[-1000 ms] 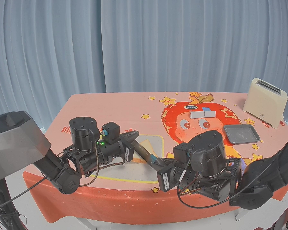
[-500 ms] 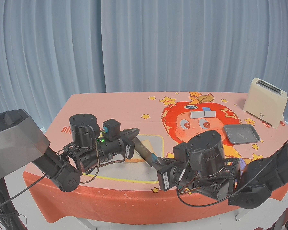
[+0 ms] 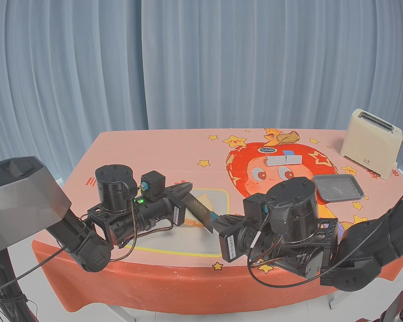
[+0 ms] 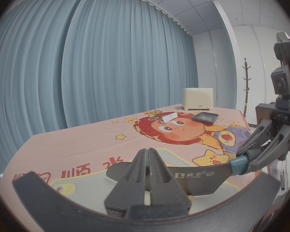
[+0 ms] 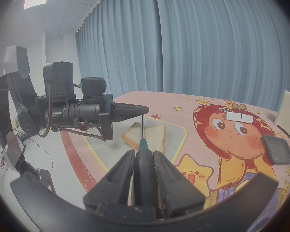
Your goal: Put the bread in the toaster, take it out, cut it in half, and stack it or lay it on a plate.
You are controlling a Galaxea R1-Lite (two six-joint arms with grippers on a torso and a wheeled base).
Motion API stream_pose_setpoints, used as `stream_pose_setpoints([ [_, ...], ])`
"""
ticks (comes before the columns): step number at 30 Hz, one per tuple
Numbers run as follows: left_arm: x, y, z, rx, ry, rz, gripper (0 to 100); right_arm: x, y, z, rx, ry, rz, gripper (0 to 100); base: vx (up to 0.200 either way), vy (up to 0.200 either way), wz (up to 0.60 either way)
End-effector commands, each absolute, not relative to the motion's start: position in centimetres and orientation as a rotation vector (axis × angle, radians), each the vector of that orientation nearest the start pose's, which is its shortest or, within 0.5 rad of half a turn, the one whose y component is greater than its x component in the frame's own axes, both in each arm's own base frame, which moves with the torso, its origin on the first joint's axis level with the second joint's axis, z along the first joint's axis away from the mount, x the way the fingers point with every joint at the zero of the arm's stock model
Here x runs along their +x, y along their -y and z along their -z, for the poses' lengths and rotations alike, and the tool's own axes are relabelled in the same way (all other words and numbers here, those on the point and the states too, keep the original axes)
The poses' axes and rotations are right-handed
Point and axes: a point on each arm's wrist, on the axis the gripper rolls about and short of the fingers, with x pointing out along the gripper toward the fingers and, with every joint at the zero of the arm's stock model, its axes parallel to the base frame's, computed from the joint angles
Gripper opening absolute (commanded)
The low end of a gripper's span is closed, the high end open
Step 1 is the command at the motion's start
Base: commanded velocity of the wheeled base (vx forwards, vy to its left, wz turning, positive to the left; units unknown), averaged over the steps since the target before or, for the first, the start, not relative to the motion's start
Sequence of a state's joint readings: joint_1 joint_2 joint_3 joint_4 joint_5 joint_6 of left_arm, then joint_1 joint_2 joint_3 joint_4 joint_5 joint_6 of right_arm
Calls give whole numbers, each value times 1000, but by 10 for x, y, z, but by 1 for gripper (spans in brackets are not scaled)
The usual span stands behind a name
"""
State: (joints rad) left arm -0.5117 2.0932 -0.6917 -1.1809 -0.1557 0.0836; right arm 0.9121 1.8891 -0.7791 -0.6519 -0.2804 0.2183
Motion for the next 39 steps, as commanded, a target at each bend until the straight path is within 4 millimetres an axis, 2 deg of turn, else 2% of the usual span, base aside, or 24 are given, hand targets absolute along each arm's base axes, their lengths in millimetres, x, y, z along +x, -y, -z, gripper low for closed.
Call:
stream_pose_setpoints([
  [1,307,177,-72,126,-219,677,0,207,-257,-116,-56,-452,-573,0,0,0,0],
  [10,309,179,-80,120,-187,678,0,207,-258,-104,-82,-487,-567,0,0,0,0],
  [14,310,180,-99,110,-132,677,0,208,-258,-103,-83,-488,-567,0,0,0,0],
  [17,309,179,-102,108,-121,677,0,207,-258,-104,-83,-487,-569,0,0,0,0],
  [39,306,177,-95,113,-149,677,0,204,-258,-116,-57,-447,-580,0,0,0,0],
])
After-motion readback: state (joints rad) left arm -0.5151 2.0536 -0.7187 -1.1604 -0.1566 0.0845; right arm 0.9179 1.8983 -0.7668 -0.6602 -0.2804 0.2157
